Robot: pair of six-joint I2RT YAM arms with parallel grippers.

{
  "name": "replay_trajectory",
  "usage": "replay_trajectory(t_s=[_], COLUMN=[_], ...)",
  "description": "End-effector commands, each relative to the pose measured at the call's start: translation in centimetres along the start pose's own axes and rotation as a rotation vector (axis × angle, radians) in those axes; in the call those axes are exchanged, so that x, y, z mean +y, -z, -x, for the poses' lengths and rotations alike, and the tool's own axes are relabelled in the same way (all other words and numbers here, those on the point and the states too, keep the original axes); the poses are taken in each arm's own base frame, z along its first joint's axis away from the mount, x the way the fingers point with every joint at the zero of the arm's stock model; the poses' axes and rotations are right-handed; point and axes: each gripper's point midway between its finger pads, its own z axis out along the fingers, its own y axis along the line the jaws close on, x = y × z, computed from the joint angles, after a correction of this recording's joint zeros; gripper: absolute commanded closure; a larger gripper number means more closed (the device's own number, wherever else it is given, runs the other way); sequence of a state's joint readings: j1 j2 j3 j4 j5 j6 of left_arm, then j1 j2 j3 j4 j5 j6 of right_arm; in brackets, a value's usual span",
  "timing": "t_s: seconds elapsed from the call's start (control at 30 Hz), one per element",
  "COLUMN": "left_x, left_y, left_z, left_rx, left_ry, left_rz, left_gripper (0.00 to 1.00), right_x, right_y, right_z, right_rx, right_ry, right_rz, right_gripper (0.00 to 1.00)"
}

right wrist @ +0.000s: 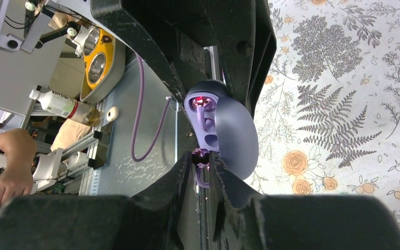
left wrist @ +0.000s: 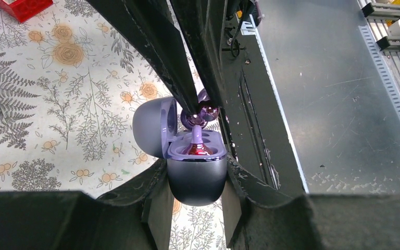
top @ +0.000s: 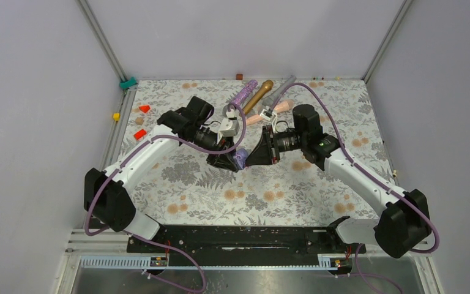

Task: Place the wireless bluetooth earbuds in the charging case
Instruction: Place the earbud in the charging case.

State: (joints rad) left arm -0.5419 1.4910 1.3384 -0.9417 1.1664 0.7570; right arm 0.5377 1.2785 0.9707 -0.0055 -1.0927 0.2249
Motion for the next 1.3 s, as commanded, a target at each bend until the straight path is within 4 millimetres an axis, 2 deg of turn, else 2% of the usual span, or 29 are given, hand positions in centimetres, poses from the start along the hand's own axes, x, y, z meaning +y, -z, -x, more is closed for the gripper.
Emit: replay_trajectory(t_s=[0.0,0.53,0.9,1.27], left_x=[-0.7,-1.0,-3.2,-4.0], left_y=[0.3,0.3,0.3,0.4], left_z=[1.8,1.7,1.5,1.8], left_rx=[-0.058,-0.071,-0.107,-0.134], left_ry=[-0.064,-0.095,-0.182,-0.227], left_rz=[0.0,-0.004,-0.065,-0.084], left_gripper=[1.0,1.0,1.0,1.0], right_x=[0.5,0.3,-0.4,0.1], right_y=[-0.5,-0.9,-1.2,-1.5], right_z=[1.4,1.3,1.5,1.9], right_rx=[-0.026,-0.023,-0.018,-0.015], right_ry=[0.025,-0.044,-0.067,-0.142], right_rz=[0.025,0.042,0.03,0.078], right_gripper=[0.84,0.83,0.83,0.83])
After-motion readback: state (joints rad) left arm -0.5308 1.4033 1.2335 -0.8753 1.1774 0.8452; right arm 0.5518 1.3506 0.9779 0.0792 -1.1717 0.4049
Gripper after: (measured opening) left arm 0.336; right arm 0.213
